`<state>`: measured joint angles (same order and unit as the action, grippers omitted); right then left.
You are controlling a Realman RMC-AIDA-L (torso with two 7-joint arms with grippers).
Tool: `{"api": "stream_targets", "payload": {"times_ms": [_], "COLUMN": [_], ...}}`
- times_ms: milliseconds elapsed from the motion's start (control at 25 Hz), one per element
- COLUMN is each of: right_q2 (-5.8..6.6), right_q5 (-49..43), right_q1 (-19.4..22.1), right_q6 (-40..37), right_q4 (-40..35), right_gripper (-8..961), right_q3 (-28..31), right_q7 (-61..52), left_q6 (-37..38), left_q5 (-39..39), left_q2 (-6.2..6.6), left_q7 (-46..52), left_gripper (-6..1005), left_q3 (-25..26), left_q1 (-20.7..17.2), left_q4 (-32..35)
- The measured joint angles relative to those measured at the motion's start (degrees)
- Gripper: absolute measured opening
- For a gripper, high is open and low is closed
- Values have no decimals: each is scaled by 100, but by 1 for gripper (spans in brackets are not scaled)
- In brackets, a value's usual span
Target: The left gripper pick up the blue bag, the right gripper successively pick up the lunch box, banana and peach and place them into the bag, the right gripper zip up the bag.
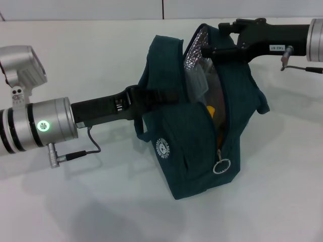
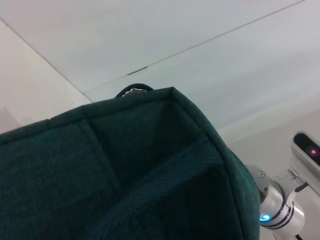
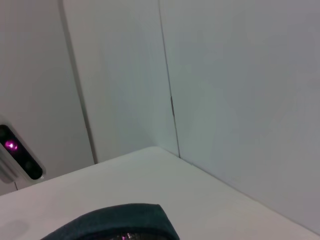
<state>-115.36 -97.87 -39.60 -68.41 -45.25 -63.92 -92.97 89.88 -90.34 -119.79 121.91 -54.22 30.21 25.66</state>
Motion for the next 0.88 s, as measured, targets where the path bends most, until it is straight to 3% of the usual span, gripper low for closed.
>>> {"api": "stream_targets", "payload": {"times_ms": [200,480,720,880], "right_q2": [11,88,134,101], "right_q5": [87,197,146,-139], "right_q1": [249,1004,1523,1733], "right_q6": [-390,-2013,-3705,-4167], "right_q4": [-470,-1540,-1542,-1260], "right_gripper": [857,857,856,856], "right_q3": [201,859,1284,1178], "right_q7": [-91,-320,316,816], "left_q6": [-3,-13,-15,-15], "left_q5": [1,8,61,63], "left_q2": [0,0,-7,-8], "left_q7": [0,0,0,0], "left_gripper": [38,38,38,39], "left_q3": [0,0,0,-1], "left_q1": [-1,-30,-97,-163], "left_q4": [0,0,0,0]}}
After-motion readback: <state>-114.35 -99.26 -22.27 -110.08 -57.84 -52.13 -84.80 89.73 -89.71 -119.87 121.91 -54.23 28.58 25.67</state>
